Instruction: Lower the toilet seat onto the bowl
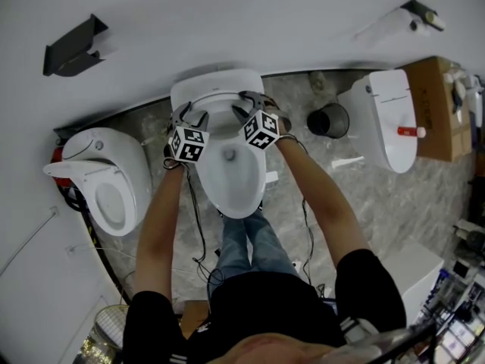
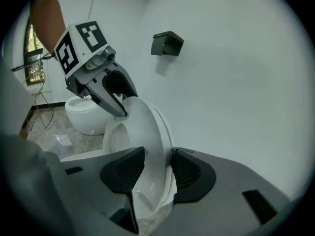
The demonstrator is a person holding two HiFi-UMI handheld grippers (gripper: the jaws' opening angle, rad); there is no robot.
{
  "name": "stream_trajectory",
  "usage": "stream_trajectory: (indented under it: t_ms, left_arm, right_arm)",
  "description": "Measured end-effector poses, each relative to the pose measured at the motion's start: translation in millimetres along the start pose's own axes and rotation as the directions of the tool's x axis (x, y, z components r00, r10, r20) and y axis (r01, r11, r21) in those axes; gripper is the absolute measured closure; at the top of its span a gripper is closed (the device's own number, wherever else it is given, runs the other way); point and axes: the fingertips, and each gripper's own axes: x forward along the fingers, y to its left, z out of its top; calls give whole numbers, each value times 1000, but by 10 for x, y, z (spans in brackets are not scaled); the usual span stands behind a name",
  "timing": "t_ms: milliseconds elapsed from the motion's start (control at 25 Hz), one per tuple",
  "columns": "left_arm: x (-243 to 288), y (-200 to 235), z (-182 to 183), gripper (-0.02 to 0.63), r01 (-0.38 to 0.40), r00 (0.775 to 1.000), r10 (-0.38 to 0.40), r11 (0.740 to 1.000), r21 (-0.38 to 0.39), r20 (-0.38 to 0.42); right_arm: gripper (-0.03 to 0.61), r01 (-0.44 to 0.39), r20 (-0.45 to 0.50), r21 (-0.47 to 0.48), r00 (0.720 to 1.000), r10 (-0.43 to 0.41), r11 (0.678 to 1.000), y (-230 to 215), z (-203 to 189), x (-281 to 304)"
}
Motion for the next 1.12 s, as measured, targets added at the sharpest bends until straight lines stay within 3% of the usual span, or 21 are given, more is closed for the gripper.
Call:
stream_trajectory:
  t_ms: [240,680,1120]
  left_arm:
    - [1,33,-23,401,-27,999,28,998,51,-22]
    - [-130,-75,-37,442,-39,999,40,998,55,-18]
    - [-521,-451,-240,453,-15,1000,16,998,61,-25]
  right_arm:
    - [417,19,-16,-13,1000,-19,1000,-31,-9,23]
    - [426,-8,-35,-55,999,6,998,121,-16,-107]
    - [431,-35,-39,-82,999,32,996,547,-96,-480]
